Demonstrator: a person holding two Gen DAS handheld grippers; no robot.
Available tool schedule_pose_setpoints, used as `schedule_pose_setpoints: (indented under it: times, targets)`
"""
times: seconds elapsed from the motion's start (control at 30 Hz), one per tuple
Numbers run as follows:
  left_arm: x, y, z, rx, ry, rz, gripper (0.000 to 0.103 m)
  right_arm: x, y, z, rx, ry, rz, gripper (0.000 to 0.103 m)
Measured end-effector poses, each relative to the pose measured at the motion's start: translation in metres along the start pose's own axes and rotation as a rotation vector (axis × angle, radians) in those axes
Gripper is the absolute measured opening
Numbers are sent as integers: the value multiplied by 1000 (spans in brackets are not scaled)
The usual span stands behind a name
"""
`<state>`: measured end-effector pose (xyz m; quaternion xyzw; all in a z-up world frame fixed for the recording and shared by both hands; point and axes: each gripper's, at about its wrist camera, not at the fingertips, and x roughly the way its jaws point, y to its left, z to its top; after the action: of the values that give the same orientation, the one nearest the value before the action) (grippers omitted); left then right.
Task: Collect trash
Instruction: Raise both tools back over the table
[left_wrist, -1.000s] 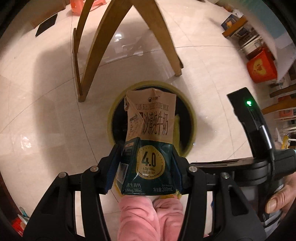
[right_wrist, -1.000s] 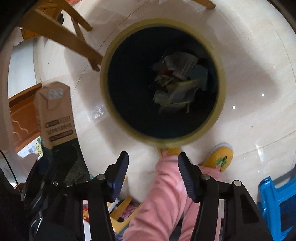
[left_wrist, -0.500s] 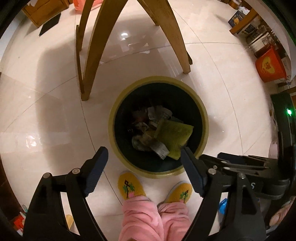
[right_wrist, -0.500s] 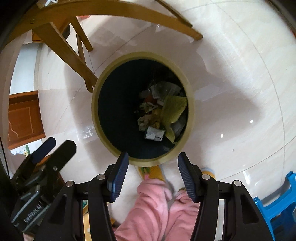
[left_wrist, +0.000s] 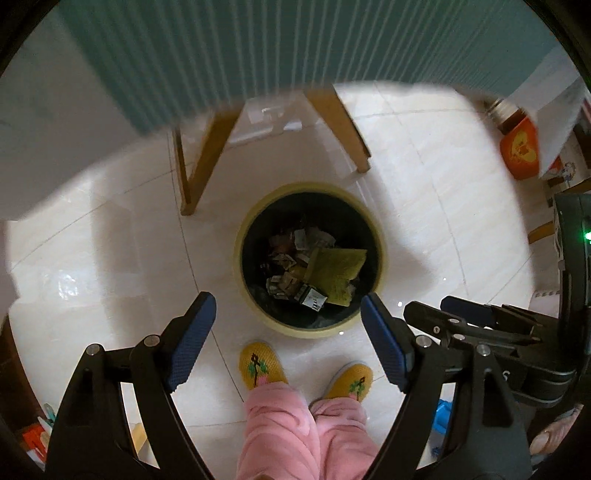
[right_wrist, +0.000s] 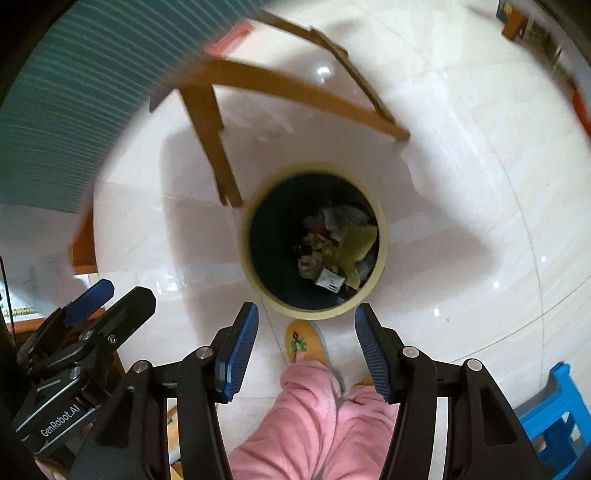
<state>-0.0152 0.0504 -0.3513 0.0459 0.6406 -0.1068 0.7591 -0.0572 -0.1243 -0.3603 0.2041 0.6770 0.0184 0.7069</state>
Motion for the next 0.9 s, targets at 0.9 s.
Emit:
schedule_pose_setpoints:
  times: [0.9]
  targets:
    - [-386,13,34,-89,-382,1,78,-367,132,1,-303,-406,110,56]
